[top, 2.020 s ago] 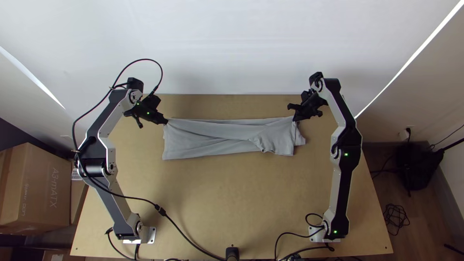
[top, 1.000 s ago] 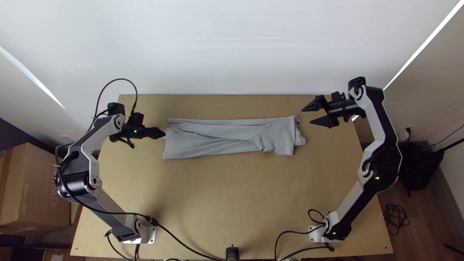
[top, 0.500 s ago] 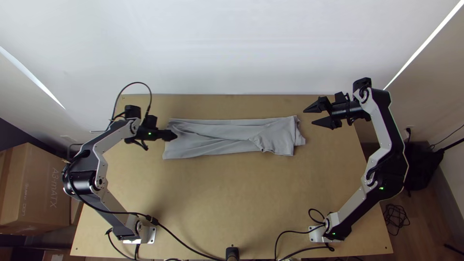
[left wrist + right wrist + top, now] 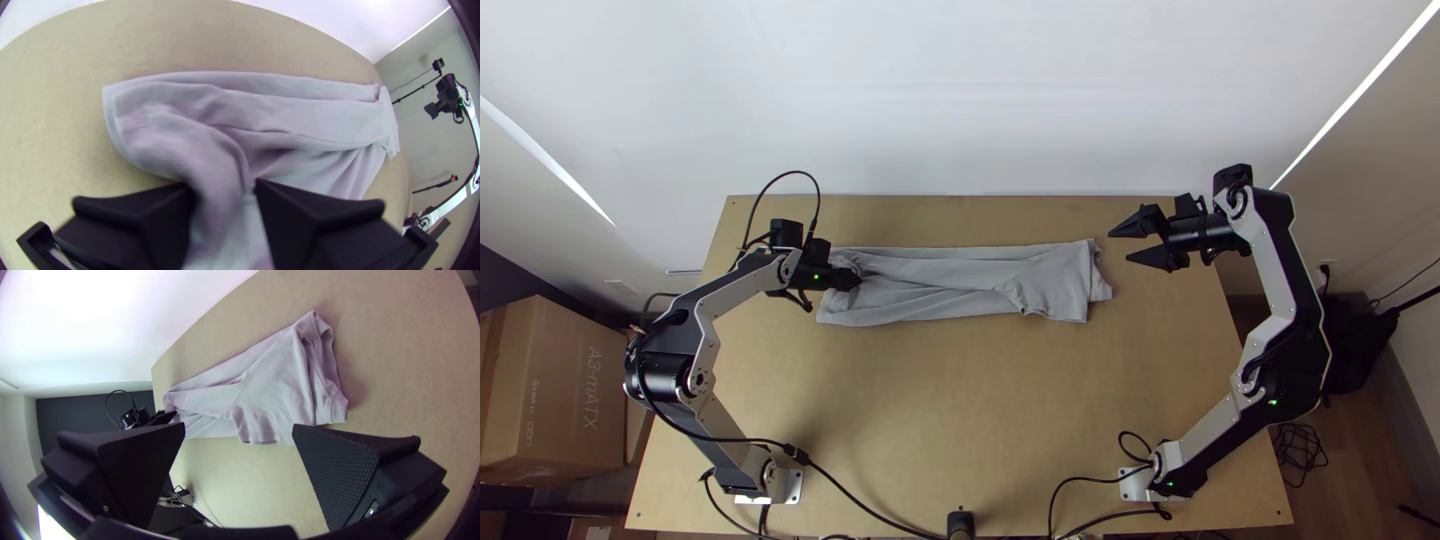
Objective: Fold the t-shirt
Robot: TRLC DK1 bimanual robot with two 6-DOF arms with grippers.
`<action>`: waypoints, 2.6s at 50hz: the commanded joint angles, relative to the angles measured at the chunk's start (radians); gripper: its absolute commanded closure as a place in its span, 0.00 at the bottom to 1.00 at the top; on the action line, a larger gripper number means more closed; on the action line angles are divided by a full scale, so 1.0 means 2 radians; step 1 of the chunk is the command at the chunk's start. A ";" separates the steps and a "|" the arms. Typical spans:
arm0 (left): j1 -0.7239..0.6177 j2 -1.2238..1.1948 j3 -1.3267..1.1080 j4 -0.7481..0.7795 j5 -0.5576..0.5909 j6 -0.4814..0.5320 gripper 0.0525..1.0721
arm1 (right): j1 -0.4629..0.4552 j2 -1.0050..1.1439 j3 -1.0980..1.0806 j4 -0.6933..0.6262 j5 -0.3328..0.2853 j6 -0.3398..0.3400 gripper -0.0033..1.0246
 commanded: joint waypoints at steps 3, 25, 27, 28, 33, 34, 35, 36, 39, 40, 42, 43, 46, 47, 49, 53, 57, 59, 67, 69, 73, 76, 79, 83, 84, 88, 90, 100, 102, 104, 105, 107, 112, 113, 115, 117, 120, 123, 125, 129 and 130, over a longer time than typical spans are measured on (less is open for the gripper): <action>0.030 -0.014 -0.033 0.006 -0.001 -0.011 0.97 | 0.000 -0.020 -0.024 0.005 -0.005 -0.008 0.04; 0.270 -0.058 -0.014 -0.108 0.019 0.144 0.97 | -0.009 -0.033 -0.061 0.020 -0.003 -0.023 0.04; 0.285 -0.059 0.003 -0.143 0.025 0.158 0.97 | -0.008 -0.033 -0.065 0.021 -0.003 -0.023 0.04; 0.290 -0.061 0.014 -0.163 0.030 0.165 0.97 | -0.008 -0.033 -0.067 0.023 -0.002 -0.023 0.04; 0.297 -0.086 0.059 -0.243 0.051 0.173 0.97 | -0.004 -0.037 -0.079 0.033 0.000 -0.022 0.04; 0.294 -0.093 0.066 -0.252 0.056 0.173 0.97 | -0.003 -0.037 -0.080 0.034 0.000 -0.022 0.04; 0.291 -0.099 0.069 -0.257 0.058 0.172 0.97 | -0.003 -0.037 -0.082 0.035 0.000 -0.022 0.04; 0.285 -0.107 0.076 -0.265 0.059 0.170 0.97 | -0.003 -0.037 -0.084 0.037 0.000 -0.022 0.04; 0.260 -0.126 0.093 -0.291 0.060 0.164 0.97 | 0.001 -0.037 -0.087 0.040 0.001 -0.021 0.04; 0.250 -0.131 0.099 -0.295 0.060 0.157 0.97 | 0.002 -0.037 -0.089 0.041 0.001 -0.020 0.04; 0.226 -0.141 0.111 -0.304 0.060 0.142 0.97 | 0.003 -0.038 -0.090 0.042 0.002 -0.020 0.04; 0.214 -0.144 0.119 -0.312 0.060 0.135 0.97 | 0.003 -0.039 -0.091 0.042 0.003 -0.020 0.04; 0.174 -0.150 0.141 -0.321 0.060 0.111 0.97 | 0.003 -0.040 -0.092 0.043 0.003 -0.019 0.04; 0.161 -0.150 0.148 -0.322 0.060 0.101 0.97 | 0.003 -0.040 -0.092 0.043 0.003 -0.019 0.04; 0.132 -0.151 0.163 -0.322 0.060 0.084 0.97 | 0.003 -0.041 -0.092 0.043 0.004 -0.019 0.04; 0.080 -0.141 0.194 -0.320 0.060 0.051 0.97 | 0.000 -0.043 -0.092 0.043 0.006 -0.019 0.04; 0.031 -0.123 0.224 -0.316 0.053 0.025 0.97 | -0.003 -0.045 -0.092 0.043 0.006 -0.019 0.04; 0.008 -0.110 0.243 -0.315 0.050 0.012 0.97 | -0.003 -0.046 -0.094 0.043 0.006 -0.021 0.04; -0.075 -0.054 0.299 -0.289 0.024 -0.029 0.97 | -0.009 -0.051 -0.104 0.046 0.007 -0.022 0.04; -0.093 -0.041 0.304 -0.276 0.015 -0.037 0.97 | -0.010 -0.053 -0.108 0.048 0.007 -0.022 0.04; -0.125 -0.016 0.320 -0.267 0.005 -0.045 0.97 | -0.010 -0.056 -0.115 0.051 0.009 -0.022 0.04; -0.145 0.006 0.334 -0.256 -0.003 -0.057 0.97 | -0.011 -0.058 -0.122 0.054 0.010 -0.022 0.04; -0.163 0.028 0.347 -0.246 -0.011 -0.066 0.97 | -0.013 -0.060 -0.129 0.058 0.010 -0.022 0.04; -0.187 0.054 0.361 -0.227 -0.027 -0.076 0.97 | -0.013 -0.063 -0.139 0.065 0.012 -0.019 0.04; -0.191 0.060 0.365 -0.224 -0.028 -0.081 0.97 | -0.013 -0.064 -0.141 0.066 0.013 -0.019 0.04; -0.213 0.087 0.391 -0.215 -0.029 -0.098 0.97 | -0.011 -0.068 -0.155 0.077 0.017 -0.018 0.04; -0.225 0.102 0.407 -0.214 -0.033 -0.105 0.97 | -0.010 -0.069 -0.161 0.081 0.022 -0.017 0.04; -0.282 0.196 0.515 -0.216 -0.056 -0.142 0.67 | -0.001 -0.072 -0.198 0.104 0.030 -0.015 0.04; -0.292 0.212 0.536 -0.216 -0.056 -0.150 0.22 | 0.006 -0.073 -0.210 0.113 0.034 -0.015 0.04; -0.300 0.226 0.554 -0.211 -0.056 -0.159 0.04 | 0.013 -0.074 -0.222 0.123 0.037 -0.012 0.04; -0.303 0.229 0.558 -0.203 -0.056 -0.164 0.04 | 0.018 -0.074 -0.227 0.129 0.040 -0.011 0.04; -0.310 0.228 0.558 -0.184 -0.052 -0.171 0.04 | 0.028 -0.073 -0.238 0.143 0.049 -0.007 0.04; -0.316 0.214 0.558 -0.164 -0.052 -0.173 0.04 | 0.056 -0.068 -0.249 0.164 0.073 -0.005 0.04; -0.316 0.209 0.557 -0.163 -0.051 -0.173 0.04 | 0.060 -0.066 -0.249 0.167 0.076 -0.005 0.04; -0.316 0.200 0.557 -0.162 -0.052 -0.172 0.04 | 0.069 -0.060 -0.246 0.171 0.082 -0.005 0.04; -0.311 0.190 0.556 -0.164 -0.052 -0.172 0.04 | 0.074 -0.053 -0.240 0.173 0.084 -0.005 0.04; -0.300 0.173 0.553 -0.167 -0.051 -0.172 0.04 | 0.084 -0.043 -0.230 0.177 0.085 -0.005 0.04; -0.287 0.152 0.547 -0.172 -0.051 -0.172 0.04 | 0.093 -0.034 -0.214 0.177 0.086 -0.005 0.04; -0.277 0.135 0.546 -0.182 -0.043 -0.175 0.04 | 0.102 -0.030 -0.204 0.178 0.086 -0.005 0.04; -0.257 0.099 0.539 -0.197 -0.016 -0.187 0.04 | 0.123 -0.020 -0.178 0.178 0.089 -0.005 0.04; -0.252 0.090 0.533 -0.197 -0.010 -0.189 0.04 | 0.129 -0.017 -0.172 0.178 0.089 -0.005 0.04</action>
